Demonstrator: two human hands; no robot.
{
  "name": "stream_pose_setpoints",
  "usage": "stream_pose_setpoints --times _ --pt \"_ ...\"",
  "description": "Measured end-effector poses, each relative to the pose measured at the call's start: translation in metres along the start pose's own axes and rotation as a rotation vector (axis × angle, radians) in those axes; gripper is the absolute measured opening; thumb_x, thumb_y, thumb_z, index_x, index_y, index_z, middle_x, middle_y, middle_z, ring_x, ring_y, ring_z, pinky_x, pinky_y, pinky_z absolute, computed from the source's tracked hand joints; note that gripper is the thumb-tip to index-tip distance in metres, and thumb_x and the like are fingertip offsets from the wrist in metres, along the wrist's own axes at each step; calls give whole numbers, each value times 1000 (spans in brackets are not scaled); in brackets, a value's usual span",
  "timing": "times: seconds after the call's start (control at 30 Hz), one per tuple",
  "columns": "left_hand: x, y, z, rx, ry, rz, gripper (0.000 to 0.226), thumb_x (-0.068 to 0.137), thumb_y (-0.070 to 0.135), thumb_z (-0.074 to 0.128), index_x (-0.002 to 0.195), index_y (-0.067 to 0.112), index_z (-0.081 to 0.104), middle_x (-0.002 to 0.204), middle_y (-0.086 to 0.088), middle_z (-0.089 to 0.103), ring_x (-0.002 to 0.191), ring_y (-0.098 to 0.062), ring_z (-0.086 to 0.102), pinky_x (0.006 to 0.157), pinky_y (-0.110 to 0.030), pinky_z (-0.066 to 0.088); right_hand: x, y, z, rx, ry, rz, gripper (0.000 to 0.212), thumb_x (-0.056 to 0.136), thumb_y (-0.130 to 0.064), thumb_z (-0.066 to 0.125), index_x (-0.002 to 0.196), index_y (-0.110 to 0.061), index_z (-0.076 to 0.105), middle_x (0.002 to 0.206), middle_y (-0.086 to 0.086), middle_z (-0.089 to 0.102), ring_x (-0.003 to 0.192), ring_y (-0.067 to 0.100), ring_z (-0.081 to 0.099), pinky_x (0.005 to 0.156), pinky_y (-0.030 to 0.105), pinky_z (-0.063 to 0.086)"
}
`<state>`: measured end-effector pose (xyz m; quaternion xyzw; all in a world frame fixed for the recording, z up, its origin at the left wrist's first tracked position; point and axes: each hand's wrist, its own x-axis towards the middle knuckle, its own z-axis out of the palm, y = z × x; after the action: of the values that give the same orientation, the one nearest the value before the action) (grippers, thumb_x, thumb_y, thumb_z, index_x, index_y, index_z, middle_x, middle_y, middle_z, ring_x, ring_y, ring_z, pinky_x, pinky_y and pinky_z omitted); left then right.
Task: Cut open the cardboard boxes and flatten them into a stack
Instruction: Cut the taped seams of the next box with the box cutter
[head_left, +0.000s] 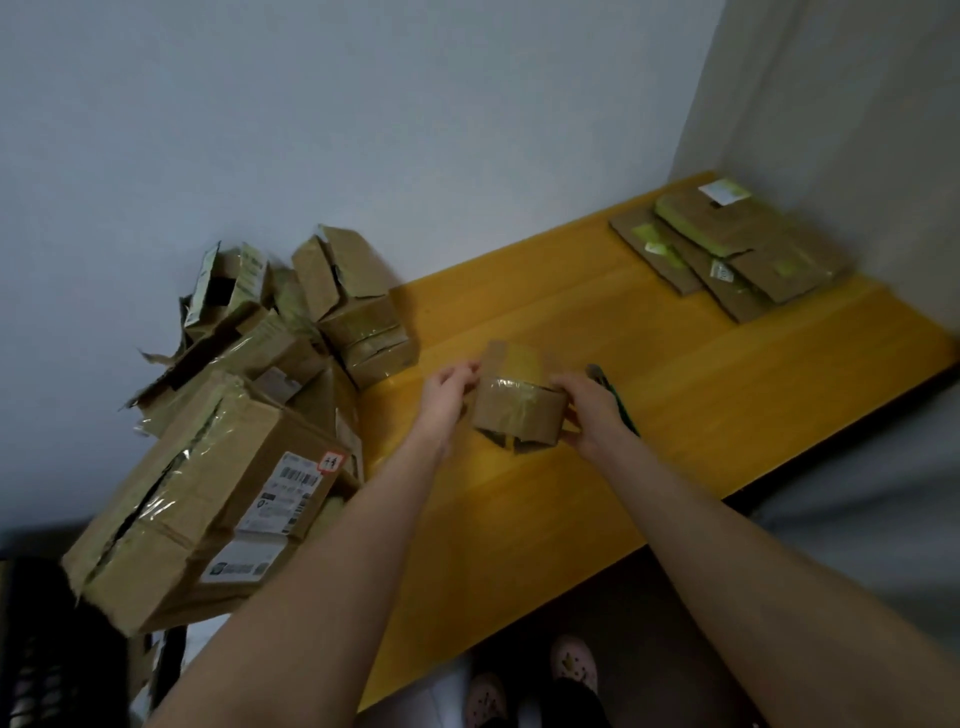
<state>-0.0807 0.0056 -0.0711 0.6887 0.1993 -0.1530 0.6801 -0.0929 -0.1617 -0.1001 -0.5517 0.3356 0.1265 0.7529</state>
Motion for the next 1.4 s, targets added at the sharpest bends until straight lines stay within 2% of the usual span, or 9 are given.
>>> stream_pose_setpoints --times 0.1,0.27,0.47,0.7,0.83,1.03,1.17,1.3,1.4 --pt "12 -20 -7 365 57 -14 27 88 47 63 95 21 58 109 -5 65 105 -25 60 97 -38 46 2 15 -2 -182 -25 -17 35 85 -14 64 116 -23 52 101 -5 55 89 16 56 61 33 50" --pt "18 -55 1 626 -23 20 79 77 56 72 138 14 43 132 -2 53 112 -19 52 92 -33 45 9 44 6 -453 -33 10 35 88 -8 60 119 -22 49 120 4 54 89 15 54 65 29 48" --pt "24 -67 32 1074 93 -95 124 63 79 64 153 20 3 159 -14 6 146 -33 11 112 -60 16 28 41 -18 -1128 193 -177 39 96 -22 53 134 -25 45 139 7 39 121 28 45 92 38 47" --pt "39 -59 48 915 228 -231 106 75 74 57 153 26 5 157 -18 11 145 -36 13 115 -57 14 55 33 -62 -1492 179 -98 64 99 -28 47 152 -29 10 158 13 1 141 35 16 112 47 25" --pt "41 -54 36 888 184 -234 101 73 67 64 152 36 8 143 -15 28 133 -38 32 110 -54 29 61 38 -67 -1571 153 -124 50 100 -20 40 147 -25 22 153 10 20 132 34 30 105 46 34" --pt "33 -44 25 1391 105 193 114 66 67 71 152 29 6 149 -13 20 137 -34 22 115 -51 18 63 45 -53 -1546 167 -207 48 97 -15 47 141 -13 28 132 10 50 116 29 51 85 40 45" --pt "27 -50 12 1529 44 230 125 64 68 72 153 26 -6 154 -12 10 144 -32 13 118 -55 4 62 52 -44 -1501 120 -73 38 96 -21 52 131 -15 38 100 7 61 78 24 57 54 33 43" --pt "25 -51 6 1540 0 157 125 66 65 74 153 25 -5 154 -13 11 142 -35 15 118 -53 9 62 51 -29 -947 45 68 31 96 -21 54 124 -9 46 100 8 56 79 23 54 62 33 46" --pt "21 -44 10 1598 25 307 123 66 63 74 153 23 -3 150 -14 14 139 -35 16 118 -51 12 56 43 -20 -627 84 23 30 97 -18 52 125 -10 46 104 8 57 75 20 53 67 34 46"
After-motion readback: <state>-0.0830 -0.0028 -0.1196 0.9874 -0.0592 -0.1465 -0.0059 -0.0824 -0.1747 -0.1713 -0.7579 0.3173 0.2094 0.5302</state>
